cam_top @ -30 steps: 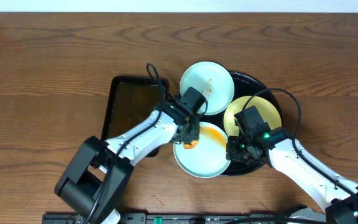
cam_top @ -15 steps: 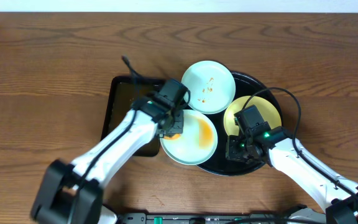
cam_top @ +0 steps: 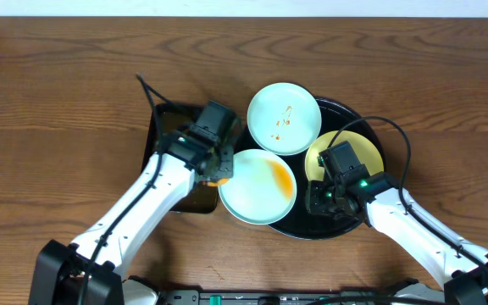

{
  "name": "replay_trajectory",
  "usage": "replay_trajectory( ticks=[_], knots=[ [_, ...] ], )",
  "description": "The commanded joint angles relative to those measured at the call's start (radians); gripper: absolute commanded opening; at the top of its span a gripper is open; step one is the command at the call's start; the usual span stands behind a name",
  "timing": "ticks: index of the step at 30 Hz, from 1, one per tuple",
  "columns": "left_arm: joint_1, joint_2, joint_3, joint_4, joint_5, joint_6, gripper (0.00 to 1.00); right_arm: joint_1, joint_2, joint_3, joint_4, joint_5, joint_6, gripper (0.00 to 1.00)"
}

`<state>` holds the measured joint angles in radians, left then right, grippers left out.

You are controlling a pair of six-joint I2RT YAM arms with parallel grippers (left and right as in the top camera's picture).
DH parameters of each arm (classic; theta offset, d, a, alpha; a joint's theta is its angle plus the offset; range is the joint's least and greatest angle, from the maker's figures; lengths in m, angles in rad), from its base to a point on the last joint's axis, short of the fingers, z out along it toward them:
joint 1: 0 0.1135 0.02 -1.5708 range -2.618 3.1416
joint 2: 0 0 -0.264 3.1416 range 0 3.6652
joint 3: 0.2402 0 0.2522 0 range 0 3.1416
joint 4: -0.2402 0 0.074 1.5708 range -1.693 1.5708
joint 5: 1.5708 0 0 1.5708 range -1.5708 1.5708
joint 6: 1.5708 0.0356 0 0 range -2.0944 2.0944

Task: Clean dirty plates on tray and stack at the side
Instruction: 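Wipe the plate rim, then return sponge to the water tray, then grip the cleaned green plate rim with right gripper and lift it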

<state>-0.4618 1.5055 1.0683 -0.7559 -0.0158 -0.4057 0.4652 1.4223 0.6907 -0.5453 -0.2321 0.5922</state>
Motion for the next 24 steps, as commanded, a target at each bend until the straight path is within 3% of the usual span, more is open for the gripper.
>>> replay_trajectory(
  ticks=[1,8,18,24],
  knots=[
    [0.074,-0.005,0.024,-0.002,-0.084,0.001,0.1,0.014,0.003,0.0,0.027,-0.051,-0.003,0.3],
    [0.196,-0.003,0.019,0.001,-0.082,-0.071,0.11,0.017,0.027,0.0,0.051,-0.07,-0.002,0.3],
    [0.21,-0.003,0.013,0.0,-0.082,-0.071,0.15,0.048,0.154,-0.001,0.165,-0.143,0.014,0.26],
    [0.21,-0.003,0.013,-0.003,-0.082,-0.071,0.16,0.047,0.185,-0.001,0.206,-0.138,0.024,0.11]
  ],
)
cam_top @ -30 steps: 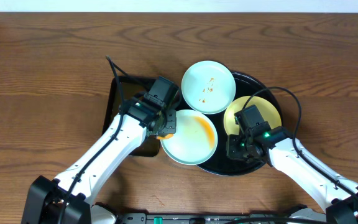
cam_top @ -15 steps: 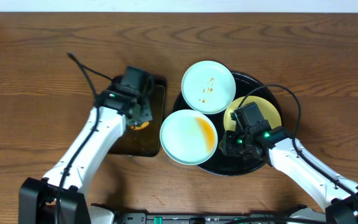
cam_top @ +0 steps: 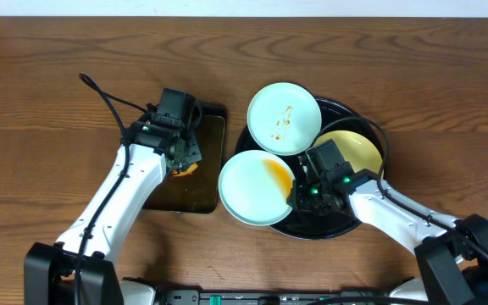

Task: Clean dirty plates on tray and stack at the side
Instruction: 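Grip the cleaned green plate rim with right gripper and lift it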

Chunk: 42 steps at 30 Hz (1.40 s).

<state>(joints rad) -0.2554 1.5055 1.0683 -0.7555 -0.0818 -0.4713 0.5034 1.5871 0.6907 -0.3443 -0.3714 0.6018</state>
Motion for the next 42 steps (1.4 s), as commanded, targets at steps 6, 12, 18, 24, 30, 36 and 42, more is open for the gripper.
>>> replay_trajectory(
  ticks=[6,12,18,24,30,36,42],
  knots=[
    [0.003,-0.003,0.013,-0.003,-0.016,-0.005,0.16,0.009,0.019,-0.001,0.042,0.004,0.015,0.01],
    [0.003,-0.003,0.013,-0.003,-0.016,-0.005,0.16,0.008,0.019,-0.001,0.05,0.004,0.014,0.01],
    [0.004,-0.003,0.013,-0.004,-0.016,-0.005,0.17,-0.012,0.005,0.0,0.08,0.009,-0.014,0.01],
    [0.003,-0.003,0.013,-0.004,-0.016,-0.005,0.17,-0.062,-0.098,0.004,0.043,0.106,-0.085,0.01],
    [0.004,-0.003,0.013,-0.003,-0.016,-0.005,0.17,-0.106,-0.225,0.027,-0.092,0.297,-0.175,0.01],
    [0.003,-0.003,0.013,-0.003,-0.016,-0.005,0.17,-0.137,-0.29,0.085,-0.21,0.442,-0.243,0.01],
    [0.004,-0.003,0.013,-0.003,-0.016,-0.005,0.17,-0.136,-0.294,0.156,-0.241,0.505,-0.327,0.01]
  ],
)
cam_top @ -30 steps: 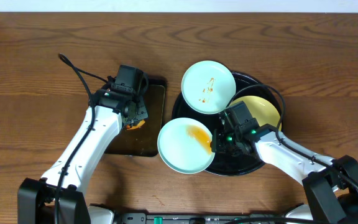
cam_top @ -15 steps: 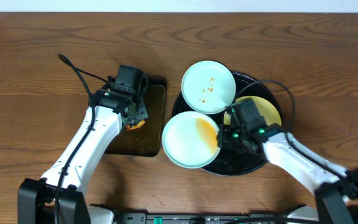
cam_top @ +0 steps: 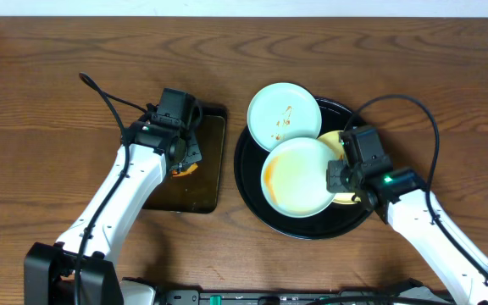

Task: Clean dirty plates on tray and stack at the side
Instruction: 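Grip the cleaned green plate rim with right gripper and lift it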

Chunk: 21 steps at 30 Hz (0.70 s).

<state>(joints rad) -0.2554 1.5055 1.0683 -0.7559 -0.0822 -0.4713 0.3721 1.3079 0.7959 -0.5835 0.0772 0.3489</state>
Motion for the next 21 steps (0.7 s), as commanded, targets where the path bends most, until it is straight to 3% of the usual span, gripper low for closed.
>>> replay_trajectory(
  ticks=[1,13,21],
  knots=[
    [0.004,-0.003,0.013,-0.003,-0.016,-0.005,0.17,-0.005,-0.014,0.062,-0.006,0.067,-0.085,0.01],
    [0.004,-0.003,0.013,-0.002,-0.016,-0.005,0.17,0.009,-0.014,0.159,-0.039,0.261,-0.243,0.01],
    [0.004,-0.003,0.013,-0.002,-0.016,-0.005,0.17,0.169,-0.014,0.214,-0.049,0.466,-0.377,0.01]
  ],
)
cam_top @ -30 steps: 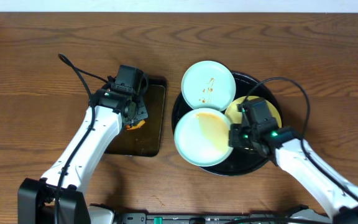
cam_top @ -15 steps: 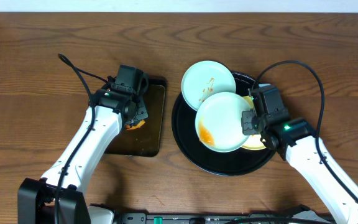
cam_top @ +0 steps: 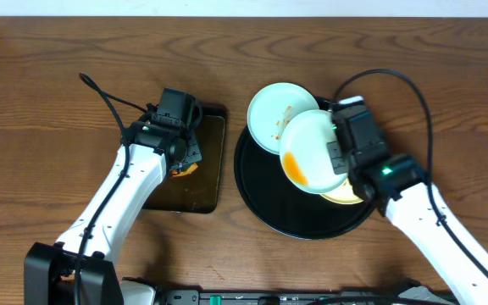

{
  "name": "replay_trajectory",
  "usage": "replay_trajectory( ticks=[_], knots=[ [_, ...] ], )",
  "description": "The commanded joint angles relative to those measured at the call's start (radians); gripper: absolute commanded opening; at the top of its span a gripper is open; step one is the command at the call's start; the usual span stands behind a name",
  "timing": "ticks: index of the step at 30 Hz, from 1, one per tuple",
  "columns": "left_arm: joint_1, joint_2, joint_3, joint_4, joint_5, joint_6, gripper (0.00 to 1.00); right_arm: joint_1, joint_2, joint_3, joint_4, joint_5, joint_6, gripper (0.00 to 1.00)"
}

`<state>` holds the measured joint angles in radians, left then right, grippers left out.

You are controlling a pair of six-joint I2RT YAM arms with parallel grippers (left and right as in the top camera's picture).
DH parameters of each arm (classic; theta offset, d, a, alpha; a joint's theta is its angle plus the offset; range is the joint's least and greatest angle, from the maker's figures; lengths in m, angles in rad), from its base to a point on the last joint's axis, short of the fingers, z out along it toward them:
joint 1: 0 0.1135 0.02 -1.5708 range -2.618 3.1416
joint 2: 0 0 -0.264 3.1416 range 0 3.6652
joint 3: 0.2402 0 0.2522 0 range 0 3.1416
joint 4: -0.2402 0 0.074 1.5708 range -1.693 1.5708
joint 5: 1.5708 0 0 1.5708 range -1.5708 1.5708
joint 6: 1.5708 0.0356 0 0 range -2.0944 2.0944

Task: Clean dirty plates on tray and stack at the side
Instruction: 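Grip the cleaned green plate rim with right gripper and lift it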

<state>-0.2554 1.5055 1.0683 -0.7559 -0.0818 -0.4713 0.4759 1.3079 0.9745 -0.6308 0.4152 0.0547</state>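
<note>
In the overhead view my right gripper is shut on the right rim of a pale green plate with an orange smear, holding it above the round black tray. A second pale plate with small orange specks rests on the tray's upper left rim. A yellow plate lies on the tray, mostly hidden under the arm. My left gripper is shut on an orange sponge over the dark rectangular tray at the left.
Brown wooden table all round. The left arm's black cable loops over the table at upper left; the right arm's cable arcs above the round tray.
My right gripper has moved up and back with the smeared plate, which has turned so its orange smear now lies at the lower left. The left arm has not moved.
First my left gripper held the sponge at the smeared plate's left edge, the plate overhanging the round tray's left side. Then it was back over the rectangular tray while my right gripper reached the plate. Later the right gripper held the plate over the tray's middle, now higher and turned.
</note>
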Motion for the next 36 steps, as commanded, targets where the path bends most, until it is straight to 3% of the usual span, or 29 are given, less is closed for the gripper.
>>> replay_trajectory(
  ticks=[1,11,18,31,36],
  knots=[
    [0.004,-0.003,0.013,-0.002,-0.016,-0.005,0.17,0.09,-0.014,0.038,-0.002,0.152,-0.095,0.01],
    [0.003,-0.003,0.013,-0.002,-0.016,-0.006,0.17,0.342,-0.014,0.039,0.032,0.515,-0.214,0.01],
    [0.004,-0.003,0.013,-0.002,-0.016,-0.006,0.17,0.445,-0.014,0.039,0.11,0.645,-0.324,0.01],
    [0.004,-0.003,0.013,-0.002,-0.016,-0.006,0.17,0.46,-0.014,0.039,0.132,0.654,-0.321,0.01],
    [0.004,-0.003,0.013,-0.002,-0.016,-0.006,0.17,0.419,-0.014,0.039,0.122,0.543,-0.127,0.01]
  ],
)
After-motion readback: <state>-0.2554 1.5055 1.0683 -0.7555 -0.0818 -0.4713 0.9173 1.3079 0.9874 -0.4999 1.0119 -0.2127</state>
